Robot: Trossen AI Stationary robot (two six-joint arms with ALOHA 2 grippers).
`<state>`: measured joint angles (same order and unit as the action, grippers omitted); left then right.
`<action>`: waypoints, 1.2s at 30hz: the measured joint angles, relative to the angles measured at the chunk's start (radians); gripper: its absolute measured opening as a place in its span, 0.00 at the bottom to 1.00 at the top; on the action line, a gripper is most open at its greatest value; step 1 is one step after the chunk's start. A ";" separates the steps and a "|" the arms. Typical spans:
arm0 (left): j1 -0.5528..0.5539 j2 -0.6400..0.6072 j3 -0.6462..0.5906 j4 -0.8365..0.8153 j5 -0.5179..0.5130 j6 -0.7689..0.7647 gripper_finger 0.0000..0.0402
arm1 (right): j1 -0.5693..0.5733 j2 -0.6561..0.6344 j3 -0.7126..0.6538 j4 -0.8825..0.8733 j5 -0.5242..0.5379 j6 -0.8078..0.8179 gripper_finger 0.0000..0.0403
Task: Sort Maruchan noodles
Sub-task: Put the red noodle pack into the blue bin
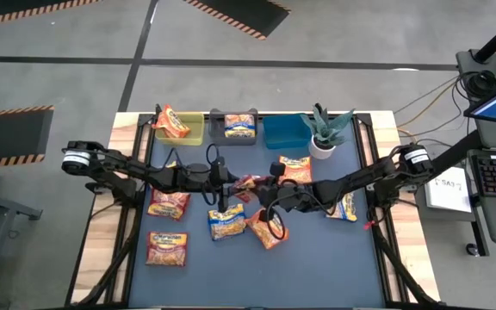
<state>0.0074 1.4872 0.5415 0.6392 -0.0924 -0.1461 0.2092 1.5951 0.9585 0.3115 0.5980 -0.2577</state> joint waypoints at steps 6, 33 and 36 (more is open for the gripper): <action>0.001 0.000 0.000 0.002 0.000 0.032 0.19 | 0.000 -0.029 0.022 -0.024 -0.006 0.032 0.37; 0.000 -0.043 0.002 0.075 0.070 0.236 0.19 | -0.090 -0.240 0.027 -0.296 -0.348 0.297 0.46; 0.000 -0.043 0.002 0.076 0.081 0.239 0.19 | -0.109 -0.215 0.044 -0.295 -0.383 0.291 0.46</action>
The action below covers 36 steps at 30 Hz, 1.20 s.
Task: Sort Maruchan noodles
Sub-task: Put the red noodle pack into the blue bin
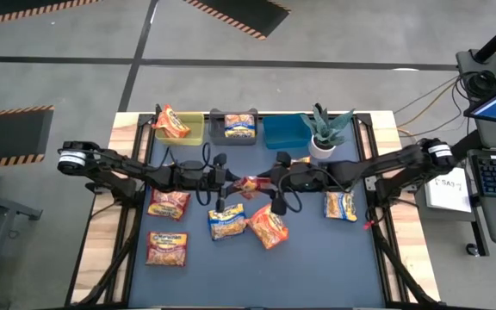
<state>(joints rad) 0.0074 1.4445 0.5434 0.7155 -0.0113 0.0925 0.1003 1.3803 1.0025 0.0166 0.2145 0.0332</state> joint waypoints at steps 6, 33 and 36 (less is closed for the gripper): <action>0.000 0.000 0.000 0.000 0.004 0.000 0.19 | -0.030 0.038 0.044 -0.020 -0.117 -0.009 0.43; 0.000 0.000 0.000 0.003 -0.004 0.000 0.23 | -0.043 0.042 0.055 -0.041 -0.143 -0.008 0.07; 0.000 0.000 0.000 0.004 -0.009 0.000 0.30 | -0.042 0.042 0.055 -0.048 -0.144 -0.007 0.07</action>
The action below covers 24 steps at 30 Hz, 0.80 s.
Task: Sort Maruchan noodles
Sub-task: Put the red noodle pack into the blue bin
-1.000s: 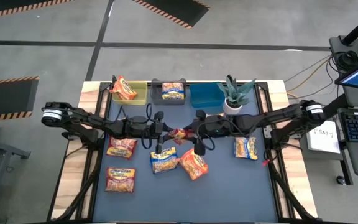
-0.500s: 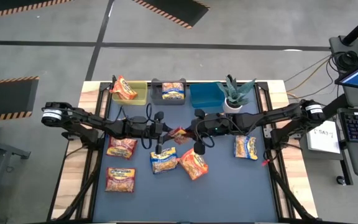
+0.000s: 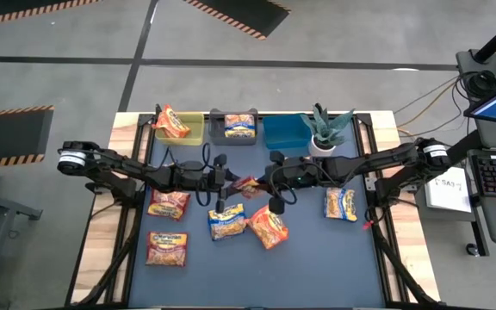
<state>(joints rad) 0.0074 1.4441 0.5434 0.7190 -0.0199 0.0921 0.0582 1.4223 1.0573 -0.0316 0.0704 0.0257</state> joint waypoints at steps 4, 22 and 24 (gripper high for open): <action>0.000 -0.001 0.000 0.003 -0.039 0.006 0.43 | 0.000 -0.001 -0.001 -0.012 0.001 0.000 0.07; 0.015 -0.194 0.002 -0.094 -0.113 0.247 0.61 | -0.007 -0.013 0.164 -0.343 0.149 0.072 0.07; 0.015 -0.238 0.002 -0.109 -0.155 0.280 0.60 | -0.006 -0.013 0.167 -0.346 0.181 0.099 0.05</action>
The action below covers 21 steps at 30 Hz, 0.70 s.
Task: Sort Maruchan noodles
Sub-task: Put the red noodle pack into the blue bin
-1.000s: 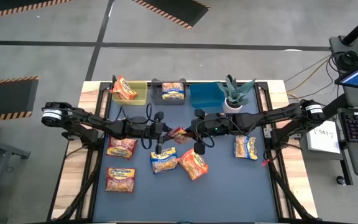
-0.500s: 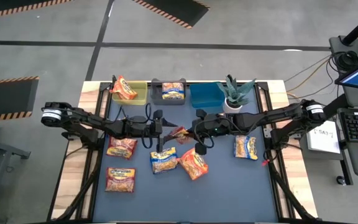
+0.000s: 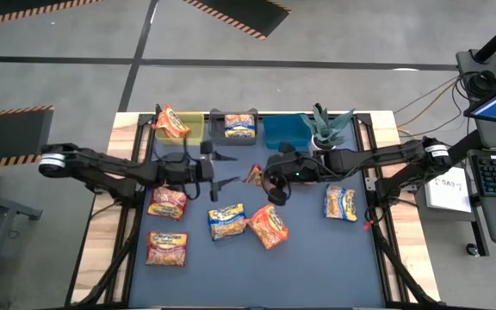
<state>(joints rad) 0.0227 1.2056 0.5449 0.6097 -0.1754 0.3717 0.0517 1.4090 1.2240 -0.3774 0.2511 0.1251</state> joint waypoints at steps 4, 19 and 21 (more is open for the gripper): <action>0.002 -0.087 0.000 -0.025 -0.025 0.048 0.60 | -0.017 0.000 0.000 -0.026 0.118 0.072 0.02; 0.046 -0.280 0.000 -0.007 -0.138 0.093 0.58 | -0.320 0.023 0.148 -0.140 0.143 0.097 0.02; 0.048 -0.280 0.000 -0.007 -0.169 0.093 0.57 | -0.370 0.035 0.148 -0.141 0.144 0.111 0.02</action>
<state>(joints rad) 0.0702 0.9257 0.5449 0.6032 -0.3448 0.4647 -0.3179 1.4439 1.3718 -0.5186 0.3947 0.2360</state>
